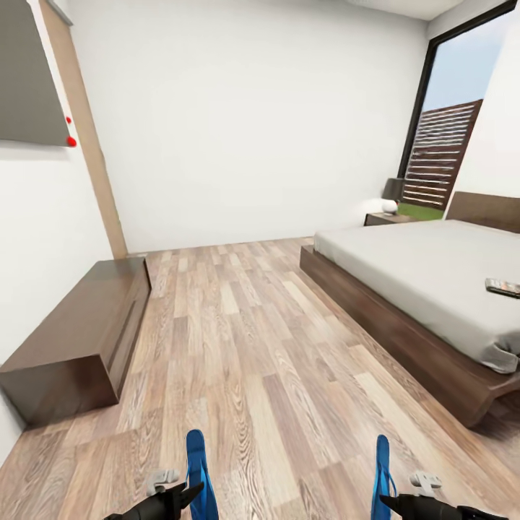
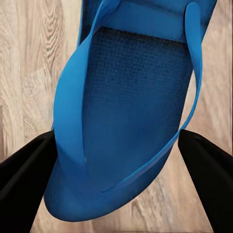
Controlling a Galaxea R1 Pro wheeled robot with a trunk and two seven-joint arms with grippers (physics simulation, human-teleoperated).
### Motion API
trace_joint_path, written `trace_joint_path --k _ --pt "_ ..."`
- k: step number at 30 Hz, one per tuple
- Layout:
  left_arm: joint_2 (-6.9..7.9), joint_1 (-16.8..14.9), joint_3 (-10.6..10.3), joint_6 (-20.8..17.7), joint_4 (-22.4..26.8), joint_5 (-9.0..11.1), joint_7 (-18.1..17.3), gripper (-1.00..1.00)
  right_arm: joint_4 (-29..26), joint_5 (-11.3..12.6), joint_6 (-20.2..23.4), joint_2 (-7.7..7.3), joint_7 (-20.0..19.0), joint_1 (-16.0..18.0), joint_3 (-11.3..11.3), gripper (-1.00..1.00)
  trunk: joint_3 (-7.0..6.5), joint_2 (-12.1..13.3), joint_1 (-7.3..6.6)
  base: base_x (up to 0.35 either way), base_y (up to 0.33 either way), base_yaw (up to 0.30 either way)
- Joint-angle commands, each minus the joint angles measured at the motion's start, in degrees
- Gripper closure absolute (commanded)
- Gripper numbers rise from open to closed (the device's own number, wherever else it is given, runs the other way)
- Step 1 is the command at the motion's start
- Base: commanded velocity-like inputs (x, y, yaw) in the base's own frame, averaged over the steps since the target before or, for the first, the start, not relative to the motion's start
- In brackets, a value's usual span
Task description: In the bedroom, move the book from the bed onto either nightstand, and place the two sandals side by side next to the bed.
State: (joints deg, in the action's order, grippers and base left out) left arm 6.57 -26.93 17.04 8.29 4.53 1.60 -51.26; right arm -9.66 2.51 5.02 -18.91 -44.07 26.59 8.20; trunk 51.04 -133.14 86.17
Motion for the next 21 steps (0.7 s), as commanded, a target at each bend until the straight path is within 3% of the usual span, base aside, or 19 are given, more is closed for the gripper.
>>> trace_joint_path --k 1,21 --pt "0.02 0.0 -0.1 0.2 0.0 0.2 -0.2 1.00 0.0 0.3 0.5 0.01 -0.2 0.0 0.3 1.00 0.05 0.0 -0.01 0.000 0.000 -0.284" --pt "-0.22 0.0 -0.1 0.2 0.0 0.2 -0.2 1.00 0.0 0.3 0.5 0.01 -0.2 0.0 0.3 1.00 0.05 0.0 -0.01 0.000 0.000 -0.284"
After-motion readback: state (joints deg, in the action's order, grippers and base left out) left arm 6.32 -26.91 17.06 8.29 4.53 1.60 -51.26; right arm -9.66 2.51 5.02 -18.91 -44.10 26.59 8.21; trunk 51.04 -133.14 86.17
